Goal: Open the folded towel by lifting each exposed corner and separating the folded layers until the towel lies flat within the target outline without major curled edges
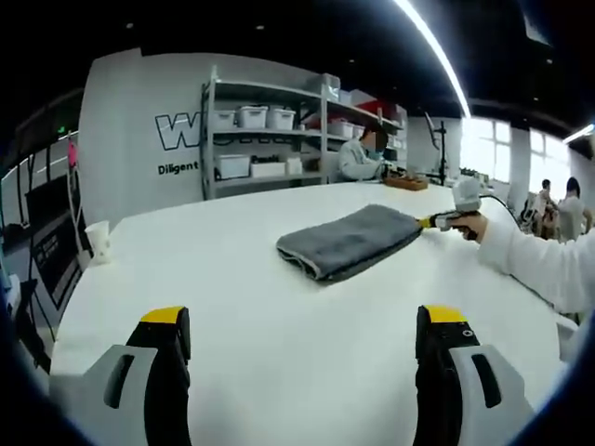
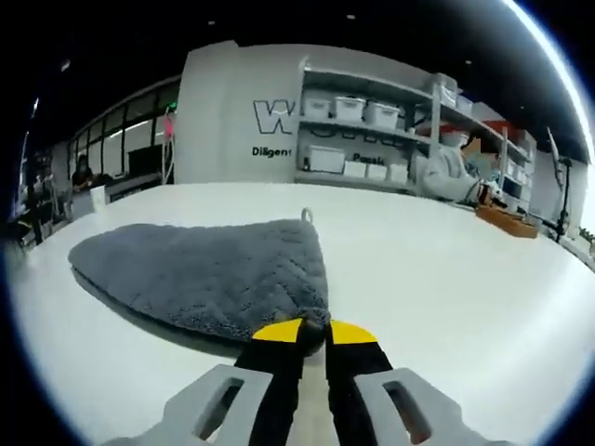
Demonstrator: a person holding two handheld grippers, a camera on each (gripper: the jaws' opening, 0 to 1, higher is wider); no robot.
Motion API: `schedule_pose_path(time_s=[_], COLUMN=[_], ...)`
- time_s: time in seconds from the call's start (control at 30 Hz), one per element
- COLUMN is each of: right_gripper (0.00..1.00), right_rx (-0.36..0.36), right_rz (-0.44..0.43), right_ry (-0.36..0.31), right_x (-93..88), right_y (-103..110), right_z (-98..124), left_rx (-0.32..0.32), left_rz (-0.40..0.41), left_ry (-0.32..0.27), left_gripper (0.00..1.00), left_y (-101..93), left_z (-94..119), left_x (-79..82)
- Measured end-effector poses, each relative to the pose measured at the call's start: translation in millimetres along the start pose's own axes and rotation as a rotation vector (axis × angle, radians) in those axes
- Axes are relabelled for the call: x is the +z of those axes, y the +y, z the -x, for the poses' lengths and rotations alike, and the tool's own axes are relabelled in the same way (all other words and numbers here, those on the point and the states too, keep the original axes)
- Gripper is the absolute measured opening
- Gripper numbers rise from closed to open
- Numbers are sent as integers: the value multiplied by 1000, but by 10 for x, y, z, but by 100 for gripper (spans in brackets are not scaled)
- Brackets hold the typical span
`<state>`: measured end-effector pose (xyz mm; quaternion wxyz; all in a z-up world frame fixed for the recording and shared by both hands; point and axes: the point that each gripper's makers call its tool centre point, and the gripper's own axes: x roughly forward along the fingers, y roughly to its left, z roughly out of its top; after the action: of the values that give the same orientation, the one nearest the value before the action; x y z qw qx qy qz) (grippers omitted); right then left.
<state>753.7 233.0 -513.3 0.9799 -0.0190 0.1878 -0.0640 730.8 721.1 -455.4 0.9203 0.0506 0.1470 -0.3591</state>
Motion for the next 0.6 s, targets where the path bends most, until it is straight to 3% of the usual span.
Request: schedule_pose_path(time_s=[0.27, 0.4, 0.6], right_gripper=[39, 46, 65], right_rx=[58, 90, 131], right_rz=[93, 161, 159], right_ry=[-7, -35, -74], right_x=[98, 220, 439], right_y=[0, 121, 261], right_z=[260, 510, 821], left_rx=[-5, -8, -17], left_rz=[2, 1, -9], left_ry=[-2, 4, 14], left_gripper=[100, 100, 100], left_y=[5, -1, -48], left_z=[-12, -30, -55], left_x=[11, -2, -13])
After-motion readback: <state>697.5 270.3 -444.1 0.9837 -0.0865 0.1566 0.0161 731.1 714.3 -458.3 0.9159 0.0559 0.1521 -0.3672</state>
